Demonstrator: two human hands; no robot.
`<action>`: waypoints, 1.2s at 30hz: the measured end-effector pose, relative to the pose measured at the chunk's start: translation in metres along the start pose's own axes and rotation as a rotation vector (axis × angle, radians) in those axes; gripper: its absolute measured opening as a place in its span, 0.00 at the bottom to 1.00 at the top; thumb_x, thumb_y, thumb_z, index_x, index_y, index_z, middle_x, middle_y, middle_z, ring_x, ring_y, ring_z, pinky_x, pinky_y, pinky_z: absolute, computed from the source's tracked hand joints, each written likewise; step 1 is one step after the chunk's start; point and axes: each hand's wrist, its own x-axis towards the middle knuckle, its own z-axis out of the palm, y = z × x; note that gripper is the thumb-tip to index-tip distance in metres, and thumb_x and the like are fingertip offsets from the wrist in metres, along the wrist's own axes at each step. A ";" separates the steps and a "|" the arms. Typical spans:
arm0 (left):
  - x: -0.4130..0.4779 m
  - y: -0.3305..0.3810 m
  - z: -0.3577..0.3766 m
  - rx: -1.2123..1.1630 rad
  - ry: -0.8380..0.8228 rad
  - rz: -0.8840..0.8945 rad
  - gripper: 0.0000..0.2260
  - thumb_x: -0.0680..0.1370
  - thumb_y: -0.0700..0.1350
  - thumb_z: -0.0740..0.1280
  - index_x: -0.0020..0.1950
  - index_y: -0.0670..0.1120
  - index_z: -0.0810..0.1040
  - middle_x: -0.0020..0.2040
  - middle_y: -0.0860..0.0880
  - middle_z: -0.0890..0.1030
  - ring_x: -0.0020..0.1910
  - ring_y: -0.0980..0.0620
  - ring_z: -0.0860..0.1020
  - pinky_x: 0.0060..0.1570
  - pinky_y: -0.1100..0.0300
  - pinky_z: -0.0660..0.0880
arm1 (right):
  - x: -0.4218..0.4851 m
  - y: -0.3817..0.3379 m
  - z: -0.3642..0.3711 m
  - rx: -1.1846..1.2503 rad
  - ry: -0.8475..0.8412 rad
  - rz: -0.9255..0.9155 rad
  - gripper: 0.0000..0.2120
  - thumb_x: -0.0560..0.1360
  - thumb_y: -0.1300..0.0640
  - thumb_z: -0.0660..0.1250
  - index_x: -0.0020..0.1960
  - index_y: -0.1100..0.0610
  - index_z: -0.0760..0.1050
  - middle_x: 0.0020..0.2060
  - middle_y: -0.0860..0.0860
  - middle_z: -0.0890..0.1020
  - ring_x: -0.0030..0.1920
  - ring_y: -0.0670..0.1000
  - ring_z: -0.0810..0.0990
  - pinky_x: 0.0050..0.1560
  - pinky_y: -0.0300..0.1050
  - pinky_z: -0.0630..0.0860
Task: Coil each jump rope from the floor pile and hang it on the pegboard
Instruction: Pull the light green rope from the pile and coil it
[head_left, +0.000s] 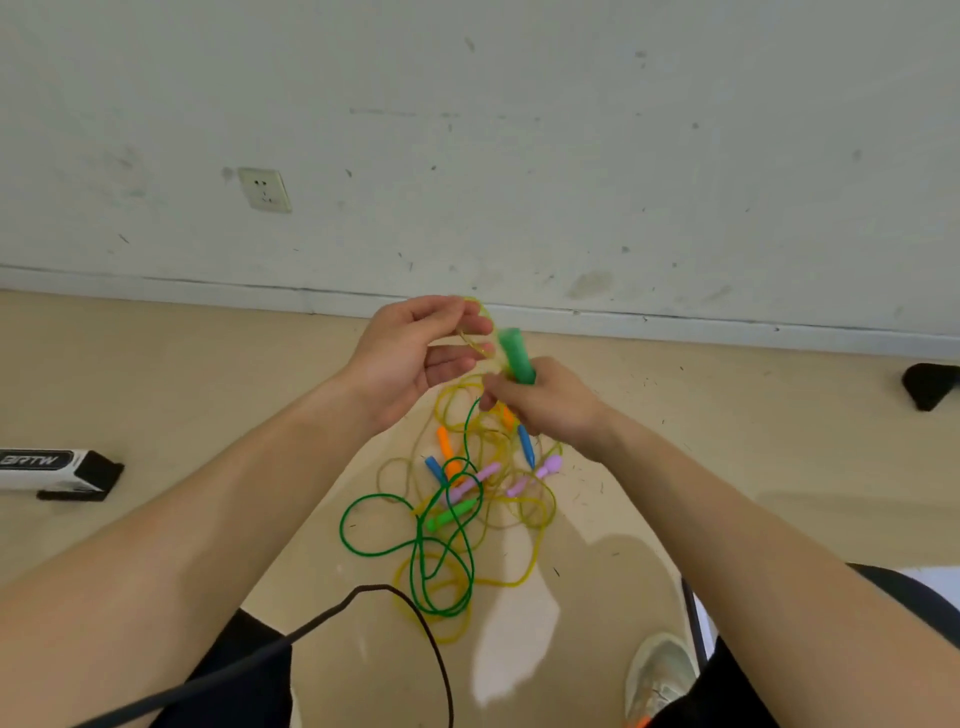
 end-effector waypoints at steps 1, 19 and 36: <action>0.004 -0.003 -0.002 -0.019 0.024 0.000 0.13 0.83 0.48 0.61 0.58 0.42 0.79 0.51 0.45 0.85 0.47 0.47 0.86 0.43 0.60 0.82 | 0.003 -0.002 -0.002 0.144 0.005 0.000 0.17 0.81 0.49 0.64 0.39 0.59 0.80 0.24 0.49 0.67 0.26 0.48 0.64 0.31 0.44 0.65; 0.034 -0.106 -0.063 1.228 -0.119 -0.129 0.11 0.82 0.42 0.62 0.42 0.52 0.79 0.44 0.55 0.84 0.47 0.53 0.81 0.54 0.54 0.76 | 0.015 -0.002 -0.058 0.953 0.345 0.013 0.19 0.83 0.46 0.59 0.38 0.55 0.74 0.24 0.48 0.66 0.25 0.46 0.63 0.29 0.39 0.62; 0.020 -0.005 -0.039 0.023 0.199 0.003 0.12 0.85 0.48 0.59 0.56 0.43 0.77 0.51 0.45 0.86 0.44 0.46 0.86 0.38 0.61 0.81 | -0.001 0.010 0.008 0.296 -0.108 0.006 0.14 0.84 0.52 0.60 0.46 0.58 0.76 0.34 0.52 0.81 0.37 0.47 0.78 0.45 0.47 0.76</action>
